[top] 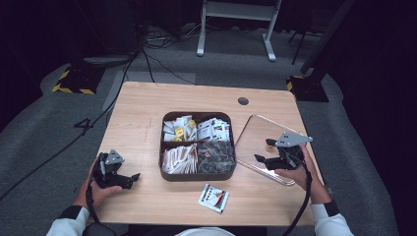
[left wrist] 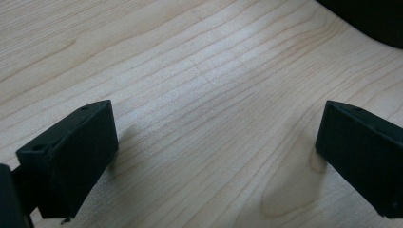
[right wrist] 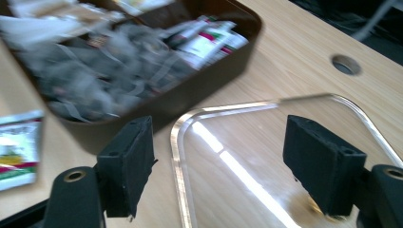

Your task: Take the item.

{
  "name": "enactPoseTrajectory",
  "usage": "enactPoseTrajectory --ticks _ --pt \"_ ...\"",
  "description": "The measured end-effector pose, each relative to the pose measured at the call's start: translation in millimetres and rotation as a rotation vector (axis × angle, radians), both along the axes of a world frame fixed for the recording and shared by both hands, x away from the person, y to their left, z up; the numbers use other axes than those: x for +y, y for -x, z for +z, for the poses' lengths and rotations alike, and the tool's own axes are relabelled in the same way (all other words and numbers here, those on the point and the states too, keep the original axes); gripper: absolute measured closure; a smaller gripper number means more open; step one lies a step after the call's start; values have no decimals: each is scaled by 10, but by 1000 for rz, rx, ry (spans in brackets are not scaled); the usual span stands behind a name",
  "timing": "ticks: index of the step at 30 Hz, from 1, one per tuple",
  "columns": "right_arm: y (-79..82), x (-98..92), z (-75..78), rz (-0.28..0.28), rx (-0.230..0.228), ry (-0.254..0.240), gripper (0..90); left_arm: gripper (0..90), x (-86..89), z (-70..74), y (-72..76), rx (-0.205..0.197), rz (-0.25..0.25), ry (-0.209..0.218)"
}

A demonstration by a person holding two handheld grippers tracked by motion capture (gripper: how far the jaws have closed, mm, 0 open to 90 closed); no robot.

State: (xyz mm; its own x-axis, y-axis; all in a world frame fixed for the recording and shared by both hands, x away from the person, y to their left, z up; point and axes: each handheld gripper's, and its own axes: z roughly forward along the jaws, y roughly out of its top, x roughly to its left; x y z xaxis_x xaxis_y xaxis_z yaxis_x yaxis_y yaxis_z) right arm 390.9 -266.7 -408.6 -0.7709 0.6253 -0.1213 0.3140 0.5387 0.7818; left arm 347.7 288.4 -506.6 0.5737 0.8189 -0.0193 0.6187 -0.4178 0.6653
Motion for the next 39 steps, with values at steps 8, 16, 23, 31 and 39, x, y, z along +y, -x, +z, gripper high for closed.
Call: enactPoseTrajectory --ticks 8,16,23,31,39 --pt "-367 -242 -170 -103 47 17 305 4 0 0 -2 0 -1 0" --pt "-793 -401 -457 -179 142 43 335 5 0 0 -1 0 0 -1" --pt "-965 -473 -604 -219 214 62 361 5 -3 0 3 1 5 2" --pt "-930 -603 -719 -248 241 12 402 5 -2 0 4 3 2 2" --pt "-920 -587 -766 -260 230 30 465 5 1 1 1 1 -1 -1"
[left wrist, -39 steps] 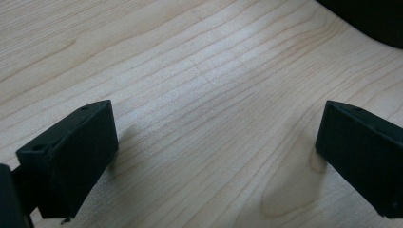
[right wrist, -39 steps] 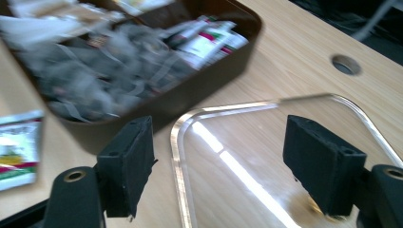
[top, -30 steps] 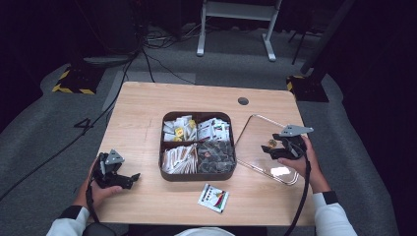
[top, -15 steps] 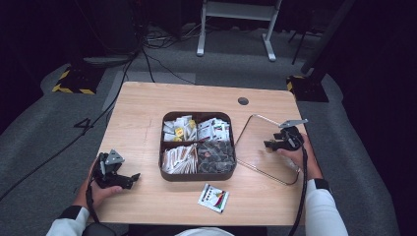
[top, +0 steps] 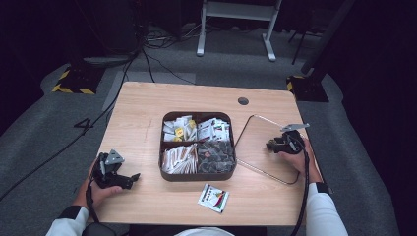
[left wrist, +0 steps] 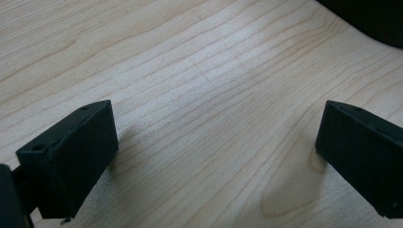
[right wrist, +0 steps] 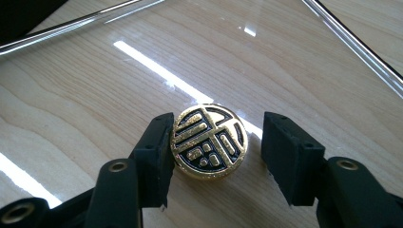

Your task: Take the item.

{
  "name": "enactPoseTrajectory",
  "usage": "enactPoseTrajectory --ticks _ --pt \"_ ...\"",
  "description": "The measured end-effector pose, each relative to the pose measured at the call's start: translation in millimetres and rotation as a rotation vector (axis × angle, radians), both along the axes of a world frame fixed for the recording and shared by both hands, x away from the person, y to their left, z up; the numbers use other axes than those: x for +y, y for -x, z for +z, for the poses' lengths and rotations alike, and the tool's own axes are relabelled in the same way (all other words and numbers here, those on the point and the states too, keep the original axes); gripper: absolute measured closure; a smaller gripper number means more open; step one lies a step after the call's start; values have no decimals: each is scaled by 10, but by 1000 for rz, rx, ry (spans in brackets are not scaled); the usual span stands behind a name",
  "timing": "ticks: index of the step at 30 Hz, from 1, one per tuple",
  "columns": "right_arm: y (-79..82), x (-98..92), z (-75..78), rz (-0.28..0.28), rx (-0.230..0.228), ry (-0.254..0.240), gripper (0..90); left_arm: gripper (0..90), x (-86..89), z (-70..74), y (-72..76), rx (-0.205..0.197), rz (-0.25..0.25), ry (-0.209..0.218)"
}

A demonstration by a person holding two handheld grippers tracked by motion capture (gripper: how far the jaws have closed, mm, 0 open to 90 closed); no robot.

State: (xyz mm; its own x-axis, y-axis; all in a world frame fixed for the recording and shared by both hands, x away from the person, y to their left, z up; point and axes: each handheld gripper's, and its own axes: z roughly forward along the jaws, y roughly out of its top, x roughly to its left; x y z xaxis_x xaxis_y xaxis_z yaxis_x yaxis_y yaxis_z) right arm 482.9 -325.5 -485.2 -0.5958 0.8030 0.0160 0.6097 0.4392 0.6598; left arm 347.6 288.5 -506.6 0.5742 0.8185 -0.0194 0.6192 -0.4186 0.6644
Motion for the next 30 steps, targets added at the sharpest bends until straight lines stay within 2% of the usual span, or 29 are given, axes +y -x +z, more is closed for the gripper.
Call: enactPoseTrajectory --ticks 3,4,9,19,24,30 --pt "15 -1 -1 17 -8 -10 576 5 1 0 -2 -1 -2 -1" --pt "37 17 -4 26 -26 3 586 5 2 0 -3 -1 -3 -1" --pt "35 12 4 27 -30 14 589 5 2 2 -6 0 -5 -2" --pt "48 -59 19 -12 -48 31 591 5 3 1 -9 0 -9 -1" --pt "74 -123 101 -45 -77 0 591 5 2 1 -10 1 -9 -2" --pt "92 -157 191 -58 -101 -30 591 4 2 1 -12 1 -11 -2"
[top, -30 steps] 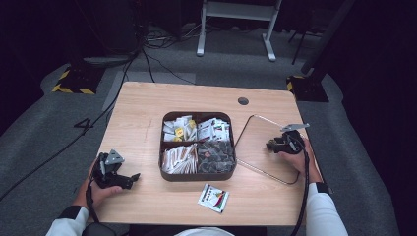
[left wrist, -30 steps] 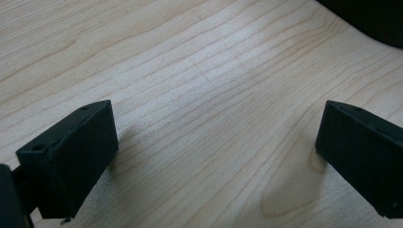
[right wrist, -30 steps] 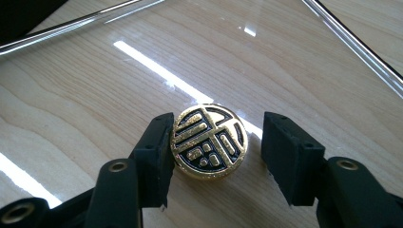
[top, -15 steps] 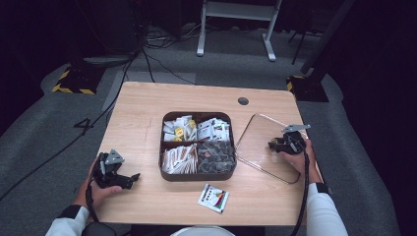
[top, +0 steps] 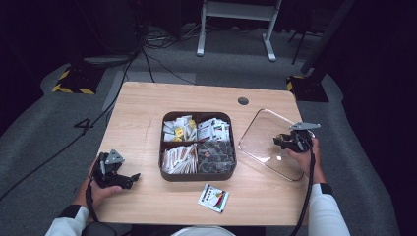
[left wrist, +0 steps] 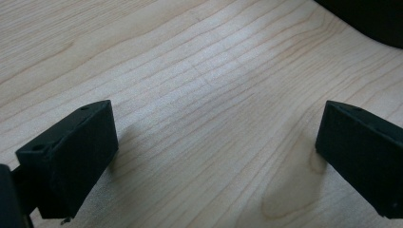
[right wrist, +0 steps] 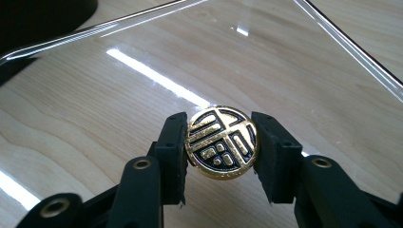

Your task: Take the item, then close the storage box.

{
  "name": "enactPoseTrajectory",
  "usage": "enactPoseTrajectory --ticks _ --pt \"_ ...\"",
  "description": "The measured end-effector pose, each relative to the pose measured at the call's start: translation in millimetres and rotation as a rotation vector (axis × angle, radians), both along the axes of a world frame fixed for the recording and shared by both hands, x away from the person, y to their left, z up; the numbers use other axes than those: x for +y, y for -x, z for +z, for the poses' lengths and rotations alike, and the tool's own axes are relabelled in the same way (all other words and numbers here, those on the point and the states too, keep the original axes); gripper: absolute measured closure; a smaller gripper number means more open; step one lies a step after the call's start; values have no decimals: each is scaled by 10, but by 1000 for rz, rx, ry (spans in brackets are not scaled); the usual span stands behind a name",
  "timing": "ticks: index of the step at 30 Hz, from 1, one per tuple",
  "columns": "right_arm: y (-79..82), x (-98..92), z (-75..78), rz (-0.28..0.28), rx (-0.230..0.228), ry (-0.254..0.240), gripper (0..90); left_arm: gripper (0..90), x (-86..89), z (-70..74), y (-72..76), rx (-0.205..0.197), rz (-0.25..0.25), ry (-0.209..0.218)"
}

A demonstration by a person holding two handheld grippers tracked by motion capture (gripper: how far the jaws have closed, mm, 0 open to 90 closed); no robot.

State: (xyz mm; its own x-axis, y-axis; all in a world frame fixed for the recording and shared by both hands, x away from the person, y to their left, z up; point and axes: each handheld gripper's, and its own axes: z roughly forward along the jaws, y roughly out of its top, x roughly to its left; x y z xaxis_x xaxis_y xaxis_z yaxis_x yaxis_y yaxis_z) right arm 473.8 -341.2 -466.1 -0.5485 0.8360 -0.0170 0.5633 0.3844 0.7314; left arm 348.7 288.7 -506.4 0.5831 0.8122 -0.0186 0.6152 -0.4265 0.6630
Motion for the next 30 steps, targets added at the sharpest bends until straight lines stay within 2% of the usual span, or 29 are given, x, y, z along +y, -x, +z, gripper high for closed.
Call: enactPoseTrajectory --ticks 10,25,30 --pt "50 71 276 20 -68 -33 591 4 -5 -2 -3 4 0 5" --pt "85 227 605 53 -128 -61 591 3 -5 1 -14 2 -4 1" --pt "84 314 727 70 -149 -56 591 4 -5 0 -15 2 -5 2"
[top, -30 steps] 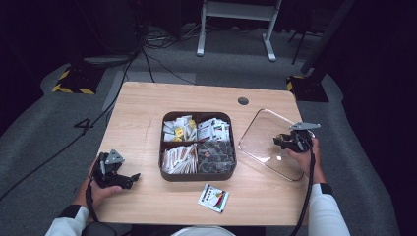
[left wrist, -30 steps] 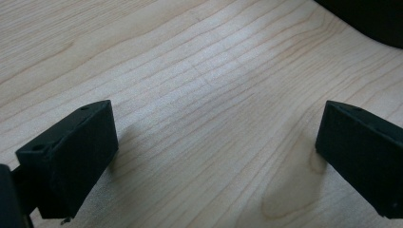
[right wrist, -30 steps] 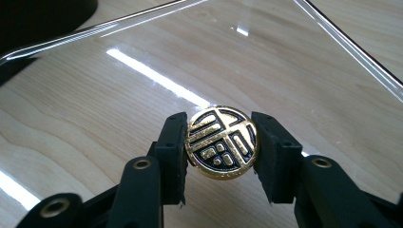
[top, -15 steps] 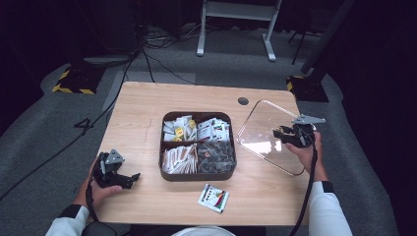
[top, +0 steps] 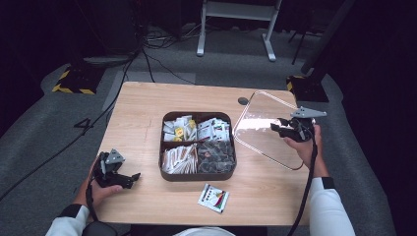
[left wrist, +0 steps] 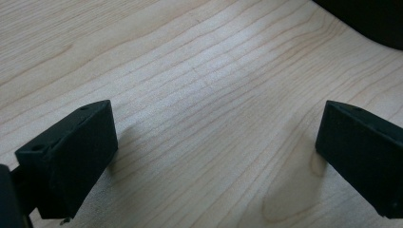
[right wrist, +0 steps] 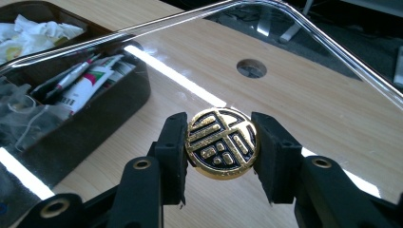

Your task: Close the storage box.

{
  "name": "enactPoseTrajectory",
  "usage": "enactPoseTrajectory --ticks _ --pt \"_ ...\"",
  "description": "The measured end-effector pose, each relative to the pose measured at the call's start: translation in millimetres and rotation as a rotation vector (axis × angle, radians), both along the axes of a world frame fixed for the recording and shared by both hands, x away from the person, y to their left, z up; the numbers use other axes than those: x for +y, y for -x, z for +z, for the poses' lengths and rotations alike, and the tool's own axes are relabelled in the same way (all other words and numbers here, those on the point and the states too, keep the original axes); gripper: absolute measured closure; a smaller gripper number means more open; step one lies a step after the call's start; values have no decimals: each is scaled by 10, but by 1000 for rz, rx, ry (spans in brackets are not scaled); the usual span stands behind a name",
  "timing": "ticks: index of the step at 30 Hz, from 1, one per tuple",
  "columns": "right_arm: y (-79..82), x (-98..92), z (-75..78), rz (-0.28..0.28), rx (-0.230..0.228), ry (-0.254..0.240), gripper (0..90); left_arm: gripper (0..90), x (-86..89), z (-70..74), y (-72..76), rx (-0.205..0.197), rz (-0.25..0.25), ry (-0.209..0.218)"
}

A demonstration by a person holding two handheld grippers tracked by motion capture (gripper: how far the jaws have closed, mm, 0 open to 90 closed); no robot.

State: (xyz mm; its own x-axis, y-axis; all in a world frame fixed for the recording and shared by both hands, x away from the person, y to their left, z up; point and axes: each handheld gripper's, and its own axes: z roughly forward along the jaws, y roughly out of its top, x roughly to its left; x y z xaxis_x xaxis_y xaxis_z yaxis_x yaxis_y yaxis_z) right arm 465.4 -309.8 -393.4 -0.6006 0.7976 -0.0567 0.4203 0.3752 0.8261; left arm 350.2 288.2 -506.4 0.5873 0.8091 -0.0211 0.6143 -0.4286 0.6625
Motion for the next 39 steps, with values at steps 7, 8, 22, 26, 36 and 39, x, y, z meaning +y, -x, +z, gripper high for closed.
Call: enactPoseTrajectory --ticks 7,8,22,26,36,39 --pt "-8 188 124 38 -15 13 591 4 -1 1 2 0 2 -1" --pt "-9 242 148 47 -19 18 591 4 -1 0 2 0 2 -1" --pt "-34 621 255 127 -23 30 591 4 -1 1 2 0 2 -1" --pt "-51 768 258 157 -21 29 591 4 -1 1 2 0 2 -1" --pt "-73 1140 202 228 -5 44 591 4 -1 0 2 0 2 -1" --pt "-78 1276 186 256 1 46 591 4 -1 1 2 0 2 -1"
